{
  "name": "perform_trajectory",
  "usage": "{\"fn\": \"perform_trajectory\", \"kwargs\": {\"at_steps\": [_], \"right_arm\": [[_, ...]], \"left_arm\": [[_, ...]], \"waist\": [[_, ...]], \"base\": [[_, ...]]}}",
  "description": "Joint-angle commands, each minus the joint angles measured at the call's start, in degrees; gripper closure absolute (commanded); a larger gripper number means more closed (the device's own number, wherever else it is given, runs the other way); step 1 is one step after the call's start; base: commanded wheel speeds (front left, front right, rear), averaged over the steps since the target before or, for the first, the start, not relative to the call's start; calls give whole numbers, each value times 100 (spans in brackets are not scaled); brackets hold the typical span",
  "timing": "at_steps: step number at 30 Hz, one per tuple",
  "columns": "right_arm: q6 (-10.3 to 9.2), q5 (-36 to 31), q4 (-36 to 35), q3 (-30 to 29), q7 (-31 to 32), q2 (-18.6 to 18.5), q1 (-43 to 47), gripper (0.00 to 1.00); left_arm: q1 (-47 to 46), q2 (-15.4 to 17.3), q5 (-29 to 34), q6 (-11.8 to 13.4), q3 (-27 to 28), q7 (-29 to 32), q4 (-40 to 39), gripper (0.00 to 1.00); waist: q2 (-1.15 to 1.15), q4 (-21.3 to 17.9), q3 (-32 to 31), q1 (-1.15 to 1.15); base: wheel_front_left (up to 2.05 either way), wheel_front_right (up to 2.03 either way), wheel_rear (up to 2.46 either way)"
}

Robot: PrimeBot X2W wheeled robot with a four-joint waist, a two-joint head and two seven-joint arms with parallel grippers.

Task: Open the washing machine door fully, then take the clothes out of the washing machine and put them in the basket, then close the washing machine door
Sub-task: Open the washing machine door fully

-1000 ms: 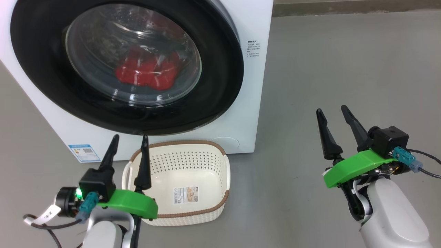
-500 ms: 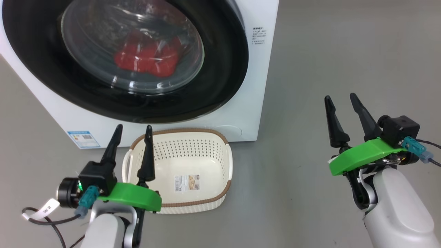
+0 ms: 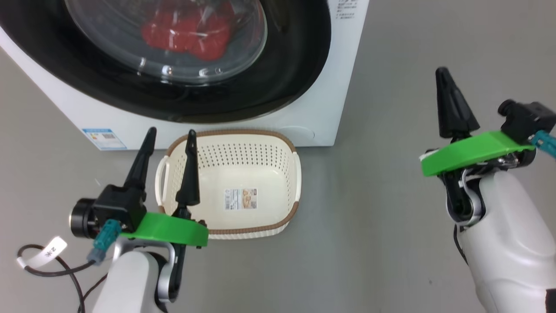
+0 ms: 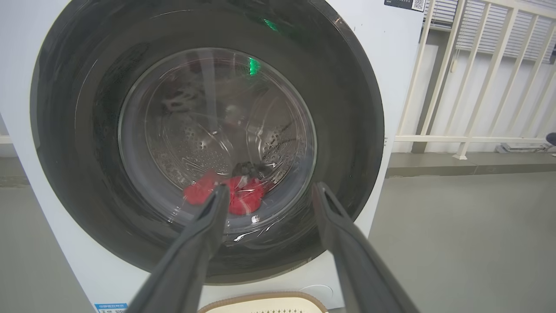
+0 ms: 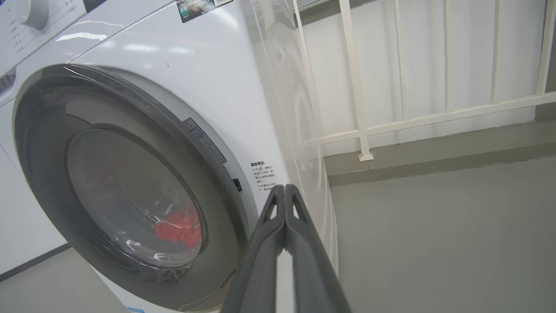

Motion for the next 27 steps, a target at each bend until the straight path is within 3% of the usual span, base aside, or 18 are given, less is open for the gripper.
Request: {"fn": "perform_trajectory", "kwargs": {"at_steps": [1,9,18,27], "right_arm": [[-5,272,-118,131,-36,26,-255,100],[-5,1037,68,277,-36,26,-937,100],[-5,2359,424,651,-8,26,-1790,100],[-5,3783,197,834,881,-18,-2465,100]], "left_arm": [[-208,139,-38,-1,148,-58,-234,0],[-314,139,78,-39,209,-58,-657,0],[-412,139,168,-100,260,-58,-1049,0],[-541,139,244,-201,243,-58,-1340,0]], "waist": [[0,79,224,0],[0,127,701,0],[0,167,1187,0],[0,251,1645,0]], "base": [[0,0,0],[0,0,0],[0,0,0],[0,0,0]]}}
